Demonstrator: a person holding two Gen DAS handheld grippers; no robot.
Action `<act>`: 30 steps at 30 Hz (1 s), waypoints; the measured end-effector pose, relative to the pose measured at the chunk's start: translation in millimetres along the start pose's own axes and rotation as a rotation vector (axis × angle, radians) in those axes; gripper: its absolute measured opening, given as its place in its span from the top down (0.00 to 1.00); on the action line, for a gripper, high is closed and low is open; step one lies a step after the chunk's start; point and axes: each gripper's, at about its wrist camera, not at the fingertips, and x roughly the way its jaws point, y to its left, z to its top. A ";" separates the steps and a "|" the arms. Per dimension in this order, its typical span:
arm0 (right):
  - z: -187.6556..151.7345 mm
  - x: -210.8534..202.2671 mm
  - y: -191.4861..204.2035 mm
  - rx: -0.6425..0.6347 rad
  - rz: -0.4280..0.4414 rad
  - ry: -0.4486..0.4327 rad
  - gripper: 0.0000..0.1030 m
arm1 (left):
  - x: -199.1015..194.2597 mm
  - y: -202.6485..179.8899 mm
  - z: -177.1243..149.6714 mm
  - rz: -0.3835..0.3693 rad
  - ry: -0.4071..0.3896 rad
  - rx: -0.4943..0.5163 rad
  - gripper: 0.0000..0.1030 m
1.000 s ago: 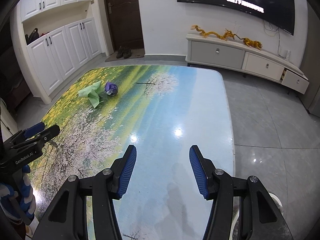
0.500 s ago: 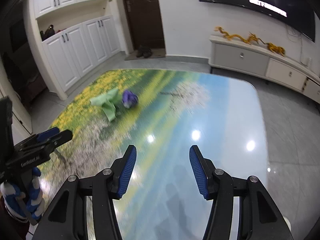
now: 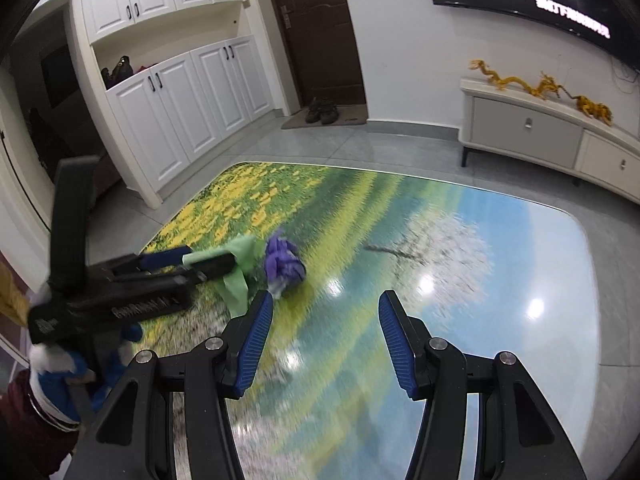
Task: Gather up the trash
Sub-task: 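Grasp the green paper with the left tool while the right tool grasps the purple wrapper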
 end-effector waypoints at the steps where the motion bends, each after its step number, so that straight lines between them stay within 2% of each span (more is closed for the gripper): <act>1: 3.1 7.0 1.8 -0.004 0.012 0.002 0.47 | 2.8 3.0 -1.0 -0.001 0.003 -0.006 0.26; 3: 9.5 20.8 5.6 -0.011 0.031 0.009 0.47 | 5.0 7.8 -3.8 0.006 -0.003 -0.009 0.26; 7: 17.8 44.7 11.4 -0.013 0.065 0.029 0.47 | 8.1 10.9 -11.5 0.005 0.004 0.003 0.40; 16: 14.7 84.1 14.3 0.008 0.084 0.082 0.48 | 4.8 14.8 -17.1 0.002 -0.010 -0.007 0.46; 18: 10.5 87.7 13.1 0.017 0.082 0.087 0.58 | 2.4 12.8 -18.4 0.011 -0.016 0.003 0.47; 20: 7.3 86.2 11.2 0.026 0.084 0.082 0.65 | -1.0 9.8 -20.4 0.020 -0.022 0.014 0.47; 26: -9.2 66.0 4.9 0.050 0.075 0.064 0.67 | -19.0 -2.0 -33.9 0.034 -0.039 0.046 0.47; 30: -32.3 35.5 4.6 0.058 0.066 0.054 0.67 | -41.7 -16.5 -47.1 0.040 -0.064 0.079 0.48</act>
